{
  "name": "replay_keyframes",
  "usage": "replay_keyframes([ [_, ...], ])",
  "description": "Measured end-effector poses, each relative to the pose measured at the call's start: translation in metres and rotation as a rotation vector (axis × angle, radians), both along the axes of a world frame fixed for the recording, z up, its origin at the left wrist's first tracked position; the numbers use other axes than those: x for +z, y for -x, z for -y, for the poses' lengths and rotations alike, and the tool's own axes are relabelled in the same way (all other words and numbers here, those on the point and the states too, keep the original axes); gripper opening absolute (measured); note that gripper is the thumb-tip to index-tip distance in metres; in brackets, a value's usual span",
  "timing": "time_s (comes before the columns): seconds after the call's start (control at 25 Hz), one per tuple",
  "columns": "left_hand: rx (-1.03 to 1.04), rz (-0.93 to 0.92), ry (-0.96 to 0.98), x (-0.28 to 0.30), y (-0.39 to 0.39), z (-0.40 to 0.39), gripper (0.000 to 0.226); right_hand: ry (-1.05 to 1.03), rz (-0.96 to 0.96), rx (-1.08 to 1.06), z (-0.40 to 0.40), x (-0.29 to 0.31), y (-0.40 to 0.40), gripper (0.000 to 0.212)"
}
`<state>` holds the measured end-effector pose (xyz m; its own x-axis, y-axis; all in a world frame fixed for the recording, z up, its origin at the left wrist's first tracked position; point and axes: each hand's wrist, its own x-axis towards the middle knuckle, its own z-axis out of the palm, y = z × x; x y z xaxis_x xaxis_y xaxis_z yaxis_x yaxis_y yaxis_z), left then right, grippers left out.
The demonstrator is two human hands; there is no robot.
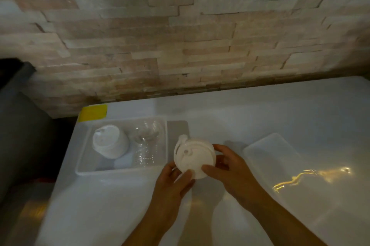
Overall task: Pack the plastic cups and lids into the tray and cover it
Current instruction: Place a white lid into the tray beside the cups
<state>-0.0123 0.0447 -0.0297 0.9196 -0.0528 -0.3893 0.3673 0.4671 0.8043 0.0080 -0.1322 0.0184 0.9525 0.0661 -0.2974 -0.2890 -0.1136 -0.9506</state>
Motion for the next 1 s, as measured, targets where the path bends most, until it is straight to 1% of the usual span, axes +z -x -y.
replay_keyframes([
  [0.2,0.043,0.097,-0.103,0.024,0.003,-0.073,0.057,0.108,0.112,0.132,-0.055,0.021,0.001,0.05],
  [0.32,0.097,0.113,-0.108,0.026,0.012,-0.105,0.061,0.112,0.137,0.176,-0.092,0.026,0.001,0.049],
  [0.4,0.097,0.105,-0.083,0.026,0.019,-0.114,0.064,0.086,0.133,0.186,-0.111,0.026,-0.001,0.046],
  [0.48,0.09,0.142,-0.121,0.028,0.024,-0.124,0.059,0.084,0.121,0.237,-0.132,0.025,-0.004,0.045],
  [0.56,0.129,0.197,-0.253,0.033,0.021,-0.143,0.052,0.107,0.103,0.315,-0.147,0.027,-0.007,0.048],
  [0.6,0.152,0.227,-0.335,0.036,0.018,-0.158,0.051,0.133,0.1,0.35,-0.153,0.028,-0.01,0.054],
  [0.68,0.13,0.303,-0.554,0.043,0.012,-0.191,0.049,0.231,0.145,0.372,-0.157,0.032,-0.017,0.069],
  [0.72,0.089,0.343,-0.693,0.047,0.008,-0.206,0.049,0.303,0.197,0.374,-0.158,0.036,-0.021,0.074],
  [0.8,-0.009,0.42,-0.996,0.054,-0.001,-0.229,0.051,0.465,0.362,0.421,-0.166,0.046,-0.029,0.073],
  [0.88,-0.071,0.464,-1.233,0.06,-0.013,-0.243,0.055,0.57,0.524,0.511,-0.184,0.052,-0.036,0.07],
  [1.0,-0.113,0.472,-1.394,0.061,-0.028,-0.251,0.057,0.658,0.631,0.632,-0.209,0.044,-0.05,0.063],
])
